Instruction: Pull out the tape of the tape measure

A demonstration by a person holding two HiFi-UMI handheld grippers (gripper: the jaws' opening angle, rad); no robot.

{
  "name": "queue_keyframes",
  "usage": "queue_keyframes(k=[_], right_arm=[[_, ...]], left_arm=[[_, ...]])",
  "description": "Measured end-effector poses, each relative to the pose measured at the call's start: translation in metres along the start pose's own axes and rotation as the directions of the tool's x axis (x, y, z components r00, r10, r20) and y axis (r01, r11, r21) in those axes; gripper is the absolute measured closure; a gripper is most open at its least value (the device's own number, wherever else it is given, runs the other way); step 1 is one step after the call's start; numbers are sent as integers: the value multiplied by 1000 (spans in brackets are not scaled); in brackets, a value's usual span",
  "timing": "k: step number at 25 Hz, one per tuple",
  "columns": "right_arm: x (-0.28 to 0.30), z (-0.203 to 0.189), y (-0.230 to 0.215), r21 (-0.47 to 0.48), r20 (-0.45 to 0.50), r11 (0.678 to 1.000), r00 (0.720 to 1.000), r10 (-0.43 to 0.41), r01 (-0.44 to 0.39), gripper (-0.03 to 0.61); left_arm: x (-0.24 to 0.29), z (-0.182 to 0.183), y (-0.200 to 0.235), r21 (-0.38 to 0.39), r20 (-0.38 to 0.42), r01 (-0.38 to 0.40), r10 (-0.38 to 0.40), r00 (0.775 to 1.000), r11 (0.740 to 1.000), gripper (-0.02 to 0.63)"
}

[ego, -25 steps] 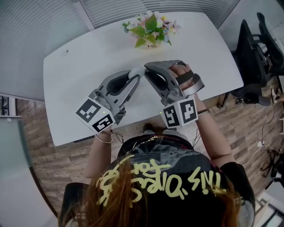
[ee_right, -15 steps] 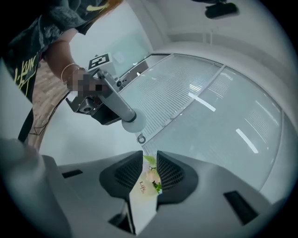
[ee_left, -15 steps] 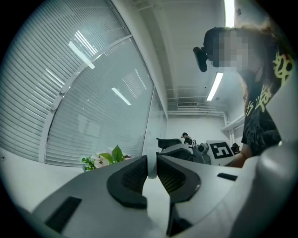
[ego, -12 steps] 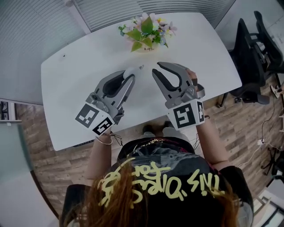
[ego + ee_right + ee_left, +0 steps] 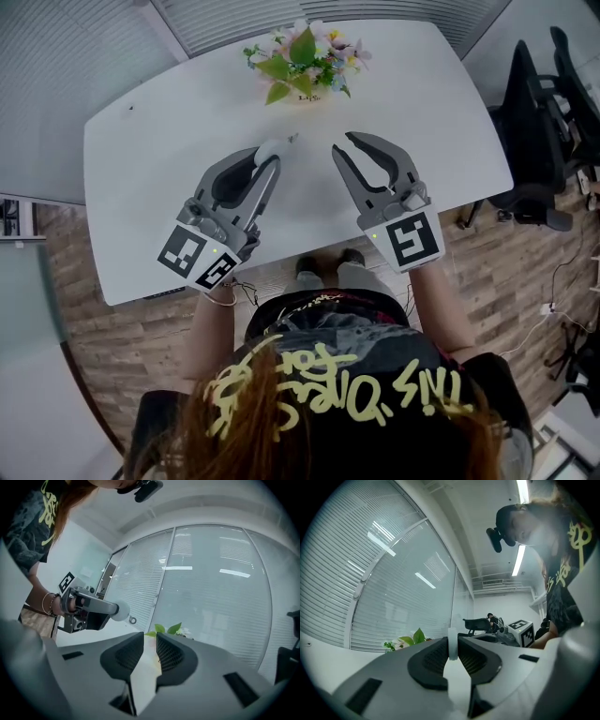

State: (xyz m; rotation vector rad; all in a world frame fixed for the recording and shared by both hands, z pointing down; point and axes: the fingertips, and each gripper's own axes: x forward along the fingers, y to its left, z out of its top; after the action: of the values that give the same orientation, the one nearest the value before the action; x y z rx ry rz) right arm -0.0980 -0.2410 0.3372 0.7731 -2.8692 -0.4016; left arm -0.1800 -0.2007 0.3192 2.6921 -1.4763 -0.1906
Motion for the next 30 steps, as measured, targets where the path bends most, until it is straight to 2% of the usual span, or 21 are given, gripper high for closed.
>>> queue_keyframes(k=[11,23,30], right_arm=[[-25,-5,-29,190,46,978,996,79,-86,506],[-41,-22,-50,211,33,968,991,133,-137,562],[-44,-20,-59,223,85,960,984,154,-169,575]], left_arm=[[24,1,-20,-11,37,-56,56,998,998,552],[52,-3,-40,-4,48,-64,64,997,998,552],[66,-4,-47,4,45,-70,70,997,998,552]])
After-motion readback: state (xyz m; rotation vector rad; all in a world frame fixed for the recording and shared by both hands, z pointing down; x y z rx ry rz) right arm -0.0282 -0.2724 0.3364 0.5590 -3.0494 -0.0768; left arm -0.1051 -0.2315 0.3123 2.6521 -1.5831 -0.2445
